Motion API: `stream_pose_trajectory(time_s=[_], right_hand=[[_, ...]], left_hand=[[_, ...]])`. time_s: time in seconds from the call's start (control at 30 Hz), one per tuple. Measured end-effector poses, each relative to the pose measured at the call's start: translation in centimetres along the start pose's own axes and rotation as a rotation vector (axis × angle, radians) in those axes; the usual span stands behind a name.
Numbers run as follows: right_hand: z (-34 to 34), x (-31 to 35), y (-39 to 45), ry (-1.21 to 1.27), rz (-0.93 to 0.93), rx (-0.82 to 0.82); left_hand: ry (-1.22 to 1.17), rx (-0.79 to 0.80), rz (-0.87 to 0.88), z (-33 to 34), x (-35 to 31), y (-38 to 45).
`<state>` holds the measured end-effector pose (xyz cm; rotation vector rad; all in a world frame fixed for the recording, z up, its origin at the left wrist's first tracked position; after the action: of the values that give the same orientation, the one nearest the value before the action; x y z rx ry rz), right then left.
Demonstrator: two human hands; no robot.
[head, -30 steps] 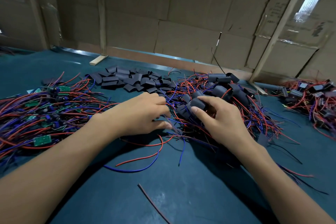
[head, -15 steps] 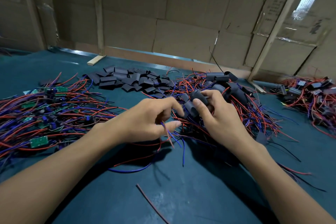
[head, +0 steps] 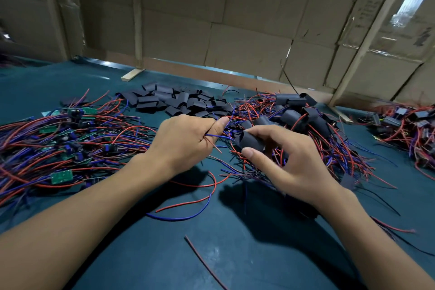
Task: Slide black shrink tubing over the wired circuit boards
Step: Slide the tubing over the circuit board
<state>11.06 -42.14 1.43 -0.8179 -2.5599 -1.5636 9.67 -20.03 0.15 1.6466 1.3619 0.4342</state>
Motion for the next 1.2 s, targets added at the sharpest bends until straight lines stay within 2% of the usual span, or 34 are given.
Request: stream_pose_trajectory(time_s=[0.17, 0.53, 0.7, 1.2], right_hand=[[1.1, 0.42, -0.25, -0.067, -0.082, -0.003], [0.97, 0.05, -0.12, -0.053, -0.077, 0.021], [1.17, 0.35, -0.17, -0.03, -0.086, 0.11], [0.56, 0.14, -0.01, -0.071, -0.029, 0.05]], left_hand=[[0.039, 0.002, -0.017, 0.41, 0.24, 0.05], [0.037, -0.097, 0.187, 0.05, -0.15, -0.05], [0.042, -0.102, 0.162, 0.2, -0.29, -0.14], [0.009, -0.137, 0.106, -0.34, -0.21, 0.14]])
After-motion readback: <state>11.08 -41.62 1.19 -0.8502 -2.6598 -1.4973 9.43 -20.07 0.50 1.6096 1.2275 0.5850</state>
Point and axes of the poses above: each hand's wrist, its own y-axis towards the middle knuckle, its own z-axis out of the palm, x = y × z, the point moved 1 cm from there along y, towards the middle knuckle, and after that the axes turned 13 degrees about -x, right-handed, at the moved point
